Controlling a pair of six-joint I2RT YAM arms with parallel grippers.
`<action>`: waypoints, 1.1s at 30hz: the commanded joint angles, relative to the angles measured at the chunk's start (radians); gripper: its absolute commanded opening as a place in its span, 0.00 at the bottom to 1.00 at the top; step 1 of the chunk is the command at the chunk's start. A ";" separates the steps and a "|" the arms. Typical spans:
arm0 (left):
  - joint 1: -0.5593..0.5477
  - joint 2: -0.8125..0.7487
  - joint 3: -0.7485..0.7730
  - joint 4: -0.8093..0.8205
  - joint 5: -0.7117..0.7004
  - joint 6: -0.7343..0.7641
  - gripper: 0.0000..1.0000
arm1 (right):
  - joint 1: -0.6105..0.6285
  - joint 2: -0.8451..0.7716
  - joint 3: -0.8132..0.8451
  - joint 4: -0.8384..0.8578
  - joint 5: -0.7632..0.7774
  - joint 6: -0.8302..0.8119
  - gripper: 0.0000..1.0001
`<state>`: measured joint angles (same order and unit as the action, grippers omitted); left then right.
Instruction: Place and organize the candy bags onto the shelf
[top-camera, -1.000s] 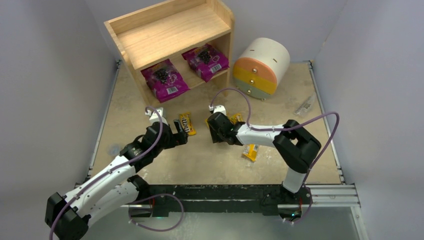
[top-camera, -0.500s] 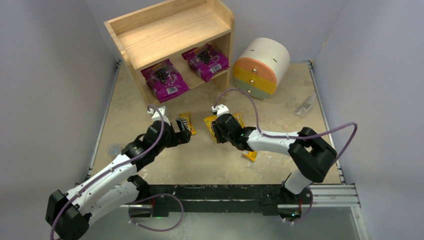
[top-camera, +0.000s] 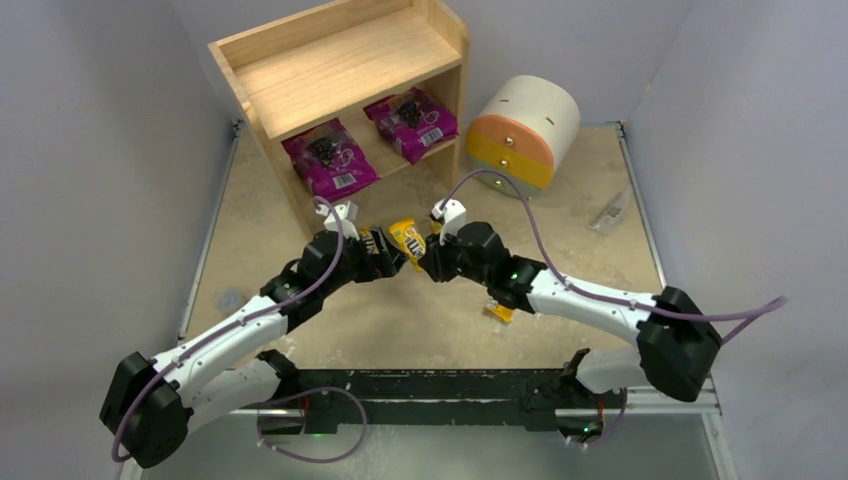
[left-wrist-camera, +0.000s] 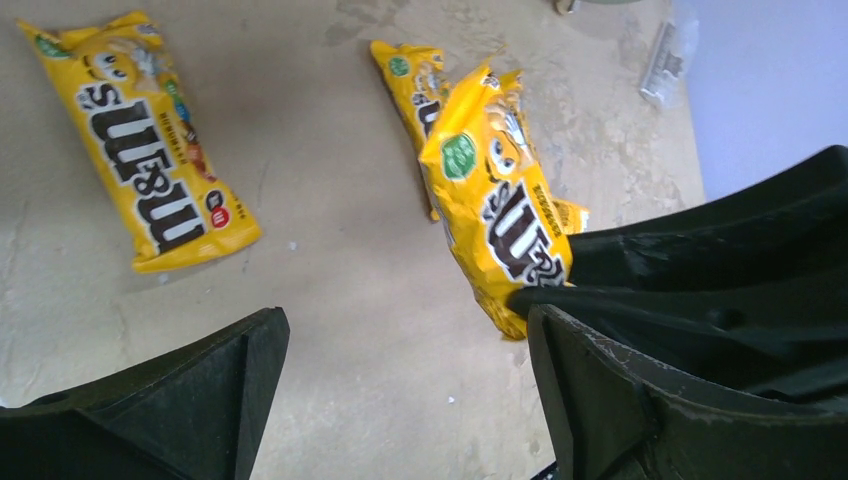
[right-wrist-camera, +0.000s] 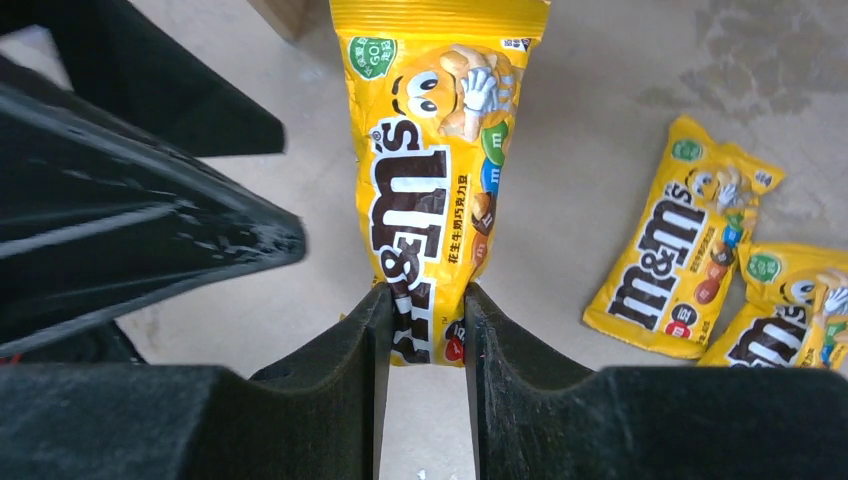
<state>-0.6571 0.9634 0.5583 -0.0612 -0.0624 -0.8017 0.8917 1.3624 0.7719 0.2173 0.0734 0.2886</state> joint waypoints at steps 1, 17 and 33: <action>-0.001 -0.003 0.061 0.118 0.080 0.026 0.94 | 0.006 -0.090 0.042 0.017 -0.058 -0.005 0.33; -0.002 -0.241 0.005 -0.062 -0.066 0.091 0.96 | -0.073 -0.008 0.727 -0.294 0.231 -0.188 0.33; 0.000 -0.247 0.010 -0.142 -0.123 0.073 0.96 | -0.254 0.549 1.587 -0.401 0.040 -0.433 0.34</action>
<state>-0.6571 0.7261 0.5674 -0.2016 -0.1616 -0.7380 0.6353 1.8896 2.2833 -0.2340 0.1513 -0.0689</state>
